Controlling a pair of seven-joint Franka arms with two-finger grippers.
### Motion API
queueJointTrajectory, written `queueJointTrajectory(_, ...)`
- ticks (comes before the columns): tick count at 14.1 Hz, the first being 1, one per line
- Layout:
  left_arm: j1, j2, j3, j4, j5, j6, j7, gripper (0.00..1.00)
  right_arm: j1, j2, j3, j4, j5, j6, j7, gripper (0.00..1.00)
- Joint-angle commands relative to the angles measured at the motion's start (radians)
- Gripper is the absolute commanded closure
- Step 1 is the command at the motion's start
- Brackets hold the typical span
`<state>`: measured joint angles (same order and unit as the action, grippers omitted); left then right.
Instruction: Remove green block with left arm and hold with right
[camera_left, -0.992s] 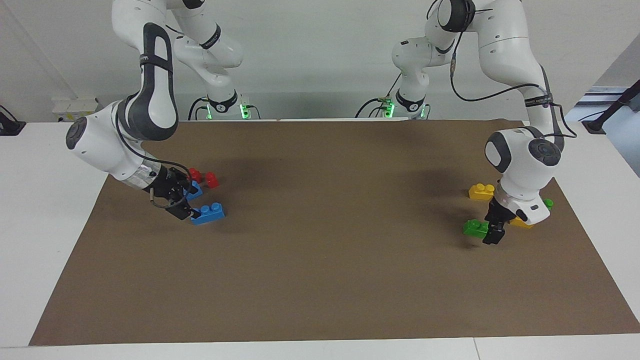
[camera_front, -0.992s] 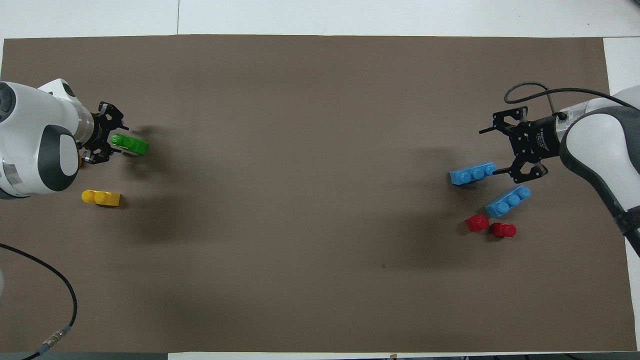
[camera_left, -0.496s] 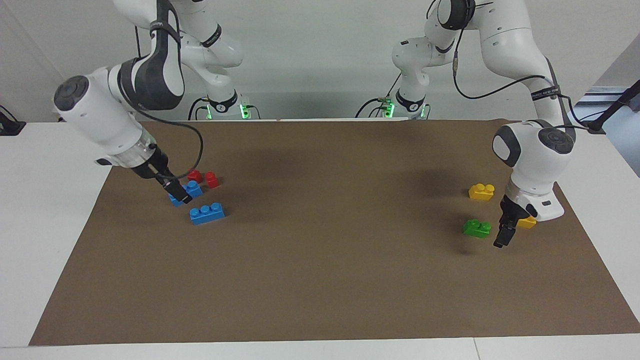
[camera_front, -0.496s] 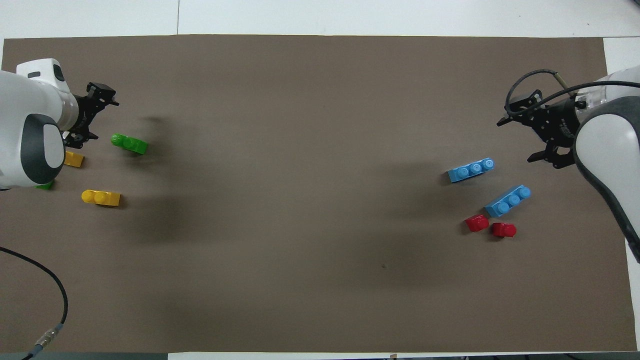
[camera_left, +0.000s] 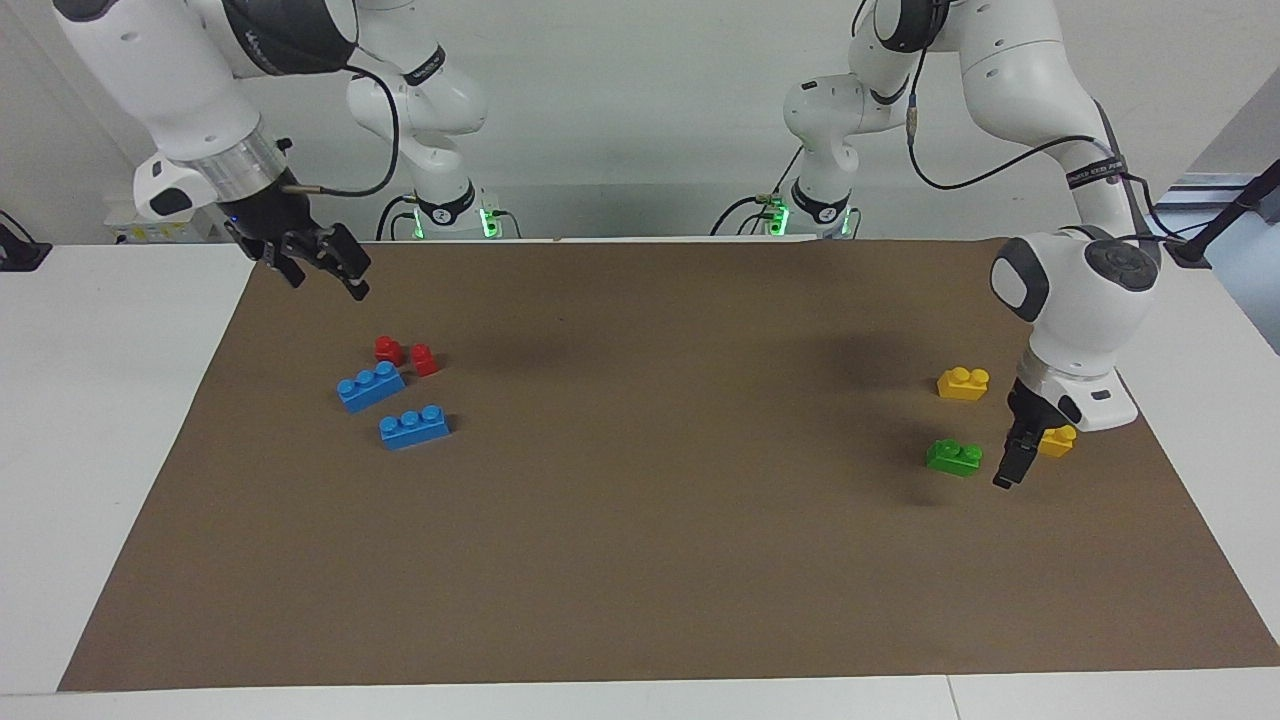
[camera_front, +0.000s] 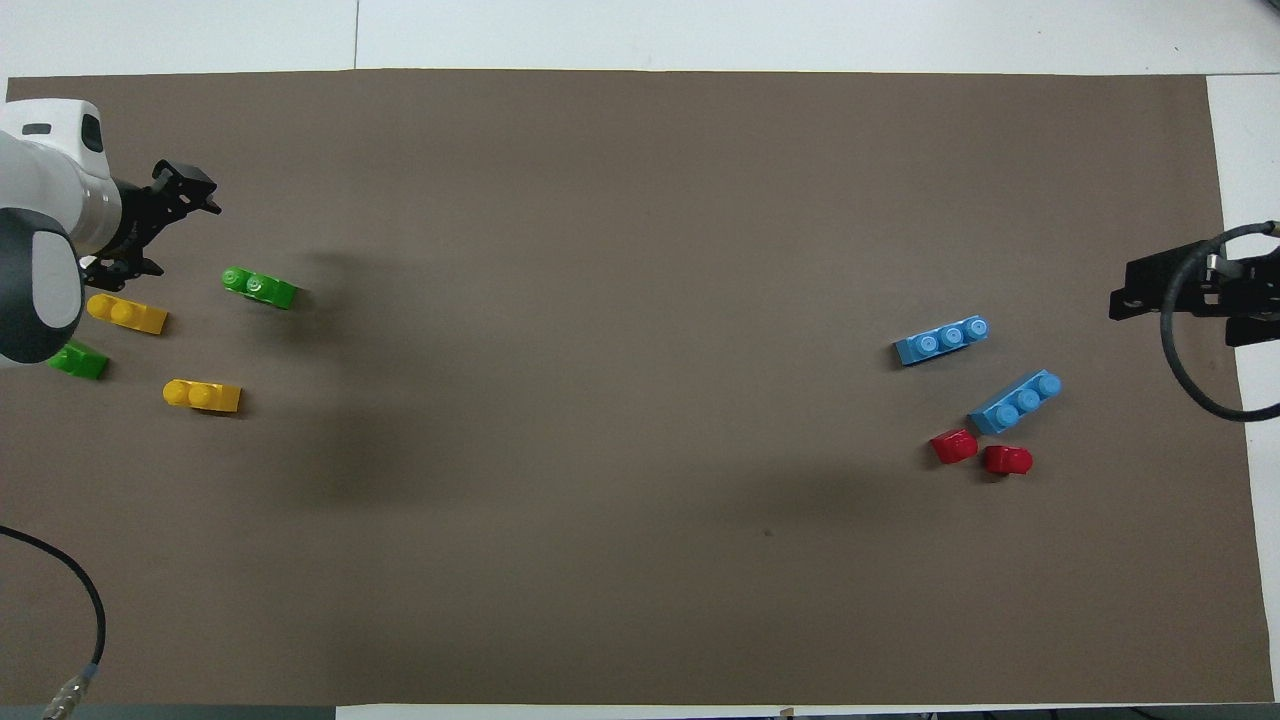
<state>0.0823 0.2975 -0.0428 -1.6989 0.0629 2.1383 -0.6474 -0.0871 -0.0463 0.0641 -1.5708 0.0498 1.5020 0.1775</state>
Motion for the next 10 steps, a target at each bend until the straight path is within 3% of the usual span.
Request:
queueJointTrajectory(1,-0.009,-0.053,-0.003,0.077,0.015,-0.164,0.174,0.00,-0.008,0.019,0.008,0.019,-0.034,-0.011,-0.072,0.00)
queueJointTrajectory(6,-0.009,-0.213,-0.022,0.074,0.000,-0.381,0.474,0.00,-0.010,0.017,0.006,0.012,-0.036,-0.005,-0.072,0.00)
queueJointTrajectory(10,-0.012,-0.299,-0.028,0.071,-0.070,-0.518,0.488,0.00,-0.010,0.017,0.008,0.012,-0.065,-0.003,-0.093,0.00)
